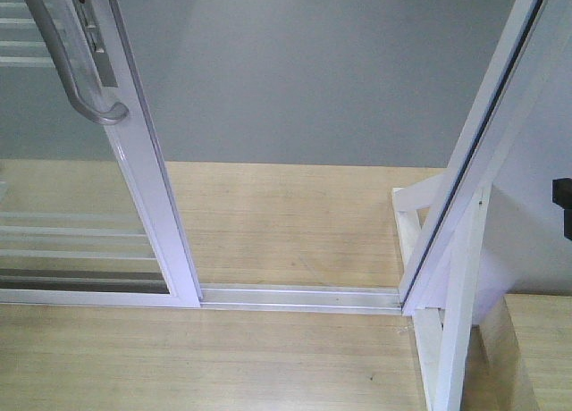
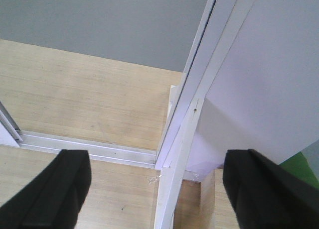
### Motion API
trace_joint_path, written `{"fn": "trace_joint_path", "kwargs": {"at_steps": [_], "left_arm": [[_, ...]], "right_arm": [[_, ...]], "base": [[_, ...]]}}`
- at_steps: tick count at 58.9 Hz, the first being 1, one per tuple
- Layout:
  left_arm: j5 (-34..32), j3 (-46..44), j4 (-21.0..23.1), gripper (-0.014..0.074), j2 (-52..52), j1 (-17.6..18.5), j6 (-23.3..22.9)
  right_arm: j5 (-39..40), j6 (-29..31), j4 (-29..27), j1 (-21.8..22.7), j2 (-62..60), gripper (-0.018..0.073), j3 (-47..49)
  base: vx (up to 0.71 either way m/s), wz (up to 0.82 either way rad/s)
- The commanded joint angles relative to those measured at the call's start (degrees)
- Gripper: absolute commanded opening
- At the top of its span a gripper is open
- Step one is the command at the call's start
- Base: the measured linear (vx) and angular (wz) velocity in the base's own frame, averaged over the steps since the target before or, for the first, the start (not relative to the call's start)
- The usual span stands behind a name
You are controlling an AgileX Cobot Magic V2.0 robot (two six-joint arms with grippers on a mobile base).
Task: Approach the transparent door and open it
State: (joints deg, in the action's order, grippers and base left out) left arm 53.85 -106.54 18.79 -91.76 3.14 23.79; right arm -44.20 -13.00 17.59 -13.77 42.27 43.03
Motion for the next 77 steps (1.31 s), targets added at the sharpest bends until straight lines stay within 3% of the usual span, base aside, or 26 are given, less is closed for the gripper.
{"fn": "trace_joint_path", "kwargs": {"at_steps": [1,13,21,40,51,77], "left_arm": [[-13.2,7.7,2.4,0.0464,4.0,0.1,-4.2],[-34.2,34.6,3.0,0.0464,16.9,0.4,-6.3],[-41.3,46.2,3.6,0.0464,27.0,0.4,-6.3],[-40.5,60.8,3.6,0.0464,42.5,0.4,-6.2],[-37.2,61.5,3.6,0.0464,45.6,0.4,-6.3],[-39.7,62.0,2.3,0.0456,45.9,0.2,-6.4]], "right_arm": [[4.8,-0.2,1.5,0.2,-0.2,0.0594,1.6],[5.1,-0.1,1.5,0.2,-0.2,0.0594,1.6],[5.1,-0.1,1.5,0.2,-0.2,0.0594,1.6],[4.9,-0.1,1.5,0.2,-0.2,0.0594,1.6],[4.9,-0.1,1.5,0.2,-0.2,0.0594,1.6],[4.6,-0.1,1.5,0.2,-0.2,0.0594,1.6]], "base": [[0.00,0.00],[0.00,0.00],[0.00,0.00],[0.00,0.00],[0.00,0.00],[0.00,0.00]]}}
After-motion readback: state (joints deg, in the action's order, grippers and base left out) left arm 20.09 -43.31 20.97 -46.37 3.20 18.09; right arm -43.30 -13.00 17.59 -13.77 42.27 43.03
